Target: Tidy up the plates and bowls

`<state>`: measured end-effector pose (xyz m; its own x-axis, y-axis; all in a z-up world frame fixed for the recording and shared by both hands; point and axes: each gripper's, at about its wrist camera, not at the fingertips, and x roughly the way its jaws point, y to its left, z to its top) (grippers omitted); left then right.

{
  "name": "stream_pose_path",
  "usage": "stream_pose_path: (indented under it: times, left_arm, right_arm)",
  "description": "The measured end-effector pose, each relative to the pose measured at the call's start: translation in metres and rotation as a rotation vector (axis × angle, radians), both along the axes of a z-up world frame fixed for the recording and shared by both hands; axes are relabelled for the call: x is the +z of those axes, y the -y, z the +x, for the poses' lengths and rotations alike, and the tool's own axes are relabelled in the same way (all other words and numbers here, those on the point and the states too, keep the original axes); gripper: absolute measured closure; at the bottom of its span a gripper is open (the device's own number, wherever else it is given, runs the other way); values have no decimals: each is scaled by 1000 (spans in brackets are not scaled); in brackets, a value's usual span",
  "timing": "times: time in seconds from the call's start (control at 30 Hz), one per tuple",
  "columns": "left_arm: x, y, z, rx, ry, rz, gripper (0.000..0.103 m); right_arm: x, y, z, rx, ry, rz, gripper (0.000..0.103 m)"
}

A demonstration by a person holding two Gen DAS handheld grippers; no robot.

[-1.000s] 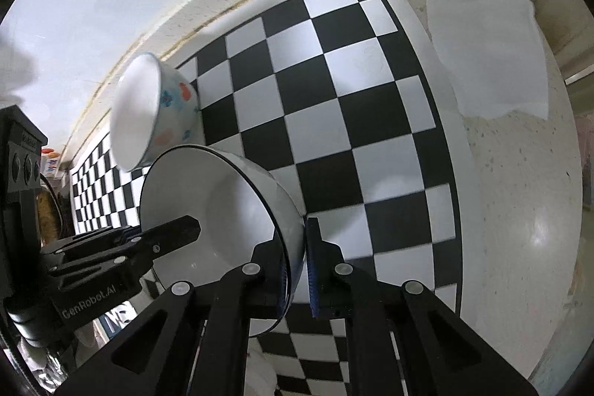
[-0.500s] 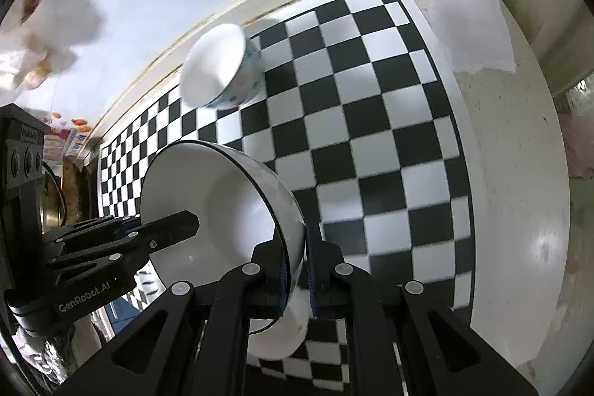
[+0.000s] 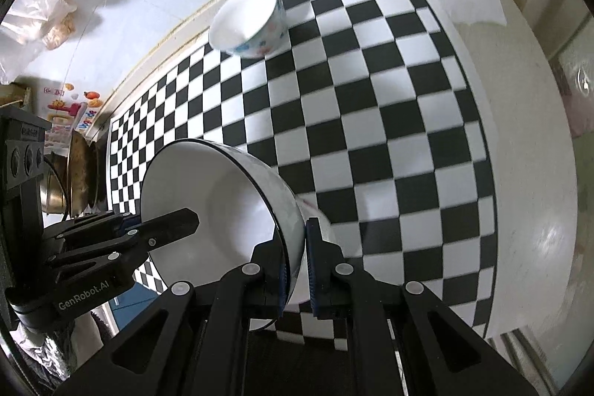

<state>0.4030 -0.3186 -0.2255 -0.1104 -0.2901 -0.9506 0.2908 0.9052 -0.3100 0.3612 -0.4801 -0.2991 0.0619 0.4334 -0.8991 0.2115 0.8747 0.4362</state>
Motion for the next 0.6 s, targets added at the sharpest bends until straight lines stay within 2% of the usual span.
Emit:
stream_pose_path:
  times: [0.6]
  left_arm:
    - [-52, -2, -17, -23, -95, 72, 89]
  right_arm:
    - [-56, -18, -16, 29, -107, -12, 92]
